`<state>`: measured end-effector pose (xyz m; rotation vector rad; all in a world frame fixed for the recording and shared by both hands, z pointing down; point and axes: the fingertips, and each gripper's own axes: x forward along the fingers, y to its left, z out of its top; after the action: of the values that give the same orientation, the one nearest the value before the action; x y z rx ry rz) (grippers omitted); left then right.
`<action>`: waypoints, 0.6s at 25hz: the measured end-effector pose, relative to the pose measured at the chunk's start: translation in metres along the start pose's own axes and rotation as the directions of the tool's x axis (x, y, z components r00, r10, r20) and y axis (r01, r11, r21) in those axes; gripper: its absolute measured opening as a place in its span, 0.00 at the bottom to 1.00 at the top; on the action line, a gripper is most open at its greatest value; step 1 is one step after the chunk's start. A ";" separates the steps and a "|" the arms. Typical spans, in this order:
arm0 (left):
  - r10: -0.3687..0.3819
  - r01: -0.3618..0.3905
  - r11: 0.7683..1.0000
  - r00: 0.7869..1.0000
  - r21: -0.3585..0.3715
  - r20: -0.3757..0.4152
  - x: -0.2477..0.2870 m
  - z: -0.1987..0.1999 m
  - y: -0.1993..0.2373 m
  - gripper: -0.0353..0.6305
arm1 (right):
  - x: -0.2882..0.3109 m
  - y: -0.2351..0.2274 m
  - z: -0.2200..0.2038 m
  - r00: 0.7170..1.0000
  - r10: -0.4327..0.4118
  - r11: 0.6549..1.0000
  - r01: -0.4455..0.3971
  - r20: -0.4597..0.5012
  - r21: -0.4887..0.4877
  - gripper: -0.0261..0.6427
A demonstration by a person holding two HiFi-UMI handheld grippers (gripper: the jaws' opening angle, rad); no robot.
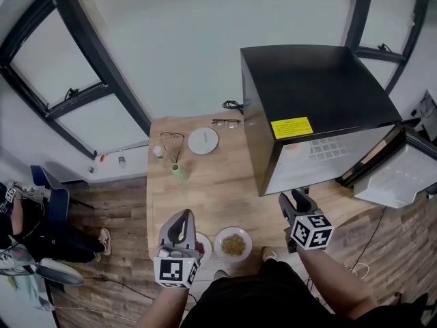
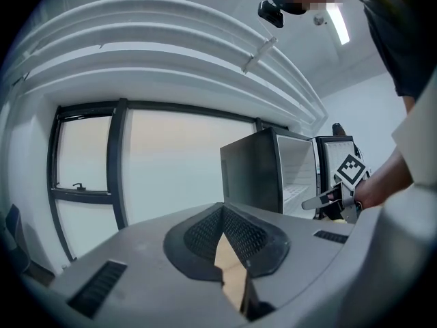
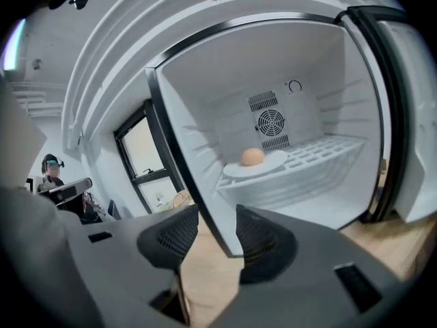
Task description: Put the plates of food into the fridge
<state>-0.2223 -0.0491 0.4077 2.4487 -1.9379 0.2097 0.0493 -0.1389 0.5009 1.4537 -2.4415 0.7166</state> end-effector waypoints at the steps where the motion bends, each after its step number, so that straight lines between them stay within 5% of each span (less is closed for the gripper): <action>1: -0.001 0.001 1.000 1.000 -0.004 -0.002 -0.009 -0.004 0.007 0.06 | -0.002 0.009 -0.012 1.000 -0.004 1.000 0.005 -0.009 0.021 0.32; 9: -0.051 0.050 0.997 0.998 -0.055 -0.021 -0.064 -0.042 0.041 0.06 | -0.030 0.068 -0.105 0.997 -0.013 0.981 0.026 -0.071 0.191 0.28; 15: -0.090 0.089 0.995 0.996 -0.053 -0.014 -0.090 -0.048 0.051 0.06 | -0.044 0.088 -0.182 0.992 -0.001 0.932 0.045 -0.123 0.360 0.28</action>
<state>-0.2969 0.0305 0.4416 2.4856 -1.7980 0.1741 -0.0174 0.0220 0.6128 1.5033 -2.2799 1.2662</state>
